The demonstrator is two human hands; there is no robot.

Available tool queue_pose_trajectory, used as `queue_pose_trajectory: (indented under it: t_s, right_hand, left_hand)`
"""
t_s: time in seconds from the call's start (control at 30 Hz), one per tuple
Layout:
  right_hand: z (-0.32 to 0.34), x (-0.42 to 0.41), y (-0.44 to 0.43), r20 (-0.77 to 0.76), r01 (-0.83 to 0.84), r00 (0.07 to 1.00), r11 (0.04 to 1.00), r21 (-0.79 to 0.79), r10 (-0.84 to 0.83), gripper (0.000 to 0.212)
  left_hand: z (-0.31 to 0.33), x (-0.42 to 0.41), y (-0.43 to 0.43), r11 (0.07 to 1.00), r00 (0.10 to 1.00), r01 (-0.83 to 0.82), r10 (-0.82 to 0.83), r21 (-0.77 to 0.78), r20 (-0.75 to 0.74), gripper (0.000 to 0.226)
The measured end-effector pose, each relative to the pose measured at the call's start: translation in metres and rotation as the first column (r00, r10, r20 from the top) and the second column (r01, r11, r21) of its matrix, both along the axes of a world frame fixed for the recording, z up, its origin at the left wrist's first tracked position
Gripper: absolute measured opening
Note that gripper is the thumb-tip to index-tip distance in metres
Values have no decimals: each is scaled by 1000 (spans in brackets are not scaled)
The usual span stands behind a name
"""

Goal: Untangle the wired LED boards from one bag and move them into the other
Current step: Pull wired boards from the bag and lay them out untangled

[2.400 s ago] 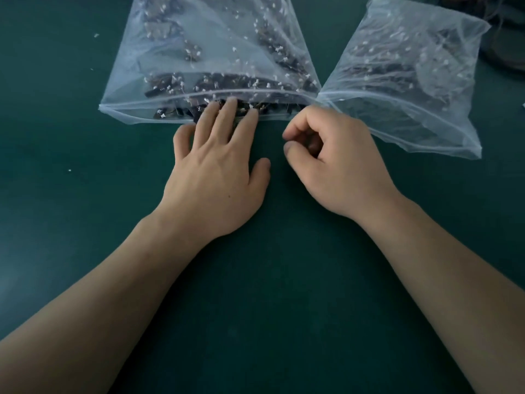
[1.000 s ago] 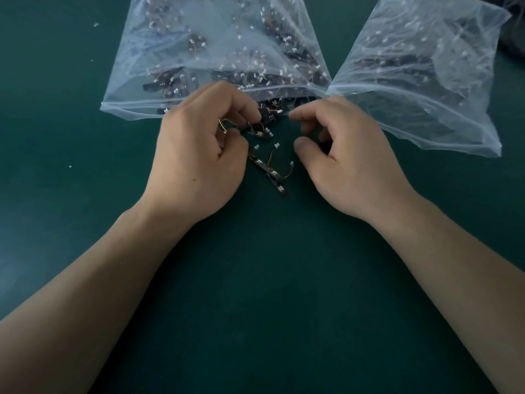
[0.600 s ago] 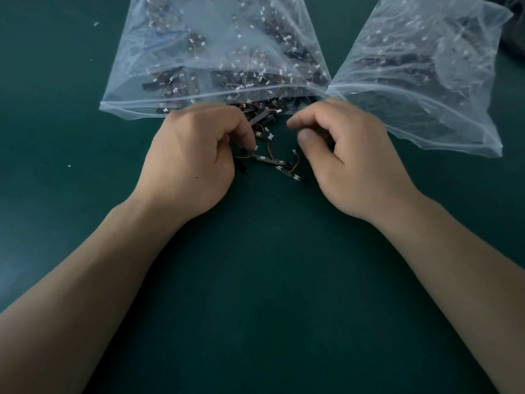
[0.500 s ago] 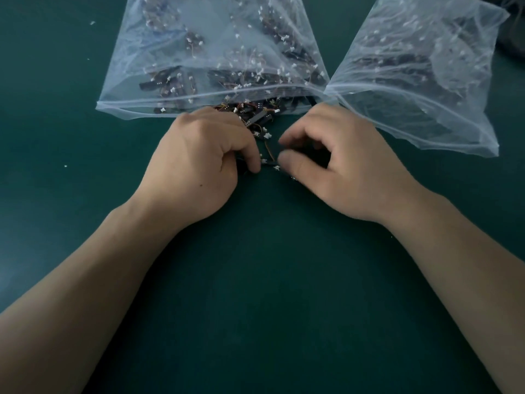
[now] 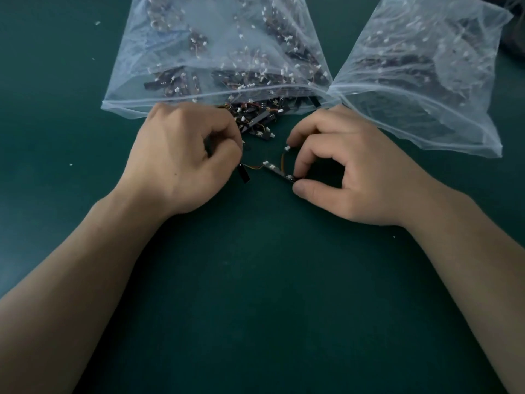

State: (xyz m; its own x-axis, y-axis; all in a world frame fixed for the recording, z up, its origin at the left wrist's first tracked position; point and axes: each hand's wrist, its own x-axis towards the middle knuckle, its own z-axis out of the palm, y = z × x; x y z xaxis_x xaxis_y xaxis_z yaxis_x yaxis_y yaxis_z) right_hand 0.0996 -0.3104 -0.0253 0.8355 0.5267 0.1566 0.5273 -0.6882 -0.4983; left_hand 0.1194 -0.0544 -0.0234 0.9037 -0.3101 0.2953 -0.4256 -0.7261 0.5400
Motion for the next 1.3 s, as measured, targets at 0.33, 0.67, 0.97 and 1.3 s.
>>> queue_pose_trajectory:
  t_s: [0.33,0.67,0.97,1.3]
  right_hand:
    - [1,1,-3,5,2,1000,1000,30,-2,8]
    - [2,2,-3,-16,-2,1000,1000,30,2,2]
    - [5,2,-1,-40,17,999,1000,2,-17,7]
    - [8,0,-3,-36,37,999,986,163,-31,11]
  left_hand:
    - [-1,-1,1,998,992,58,-57,2,-111,14]
    - [0,-2,-1,997,997,70,-71,-19,-34,14]
    - [-1,1,7,975,972,219,-215,34,-95,31]
    - [-3,1,6,963,961,271,-270,-5,-65,22]
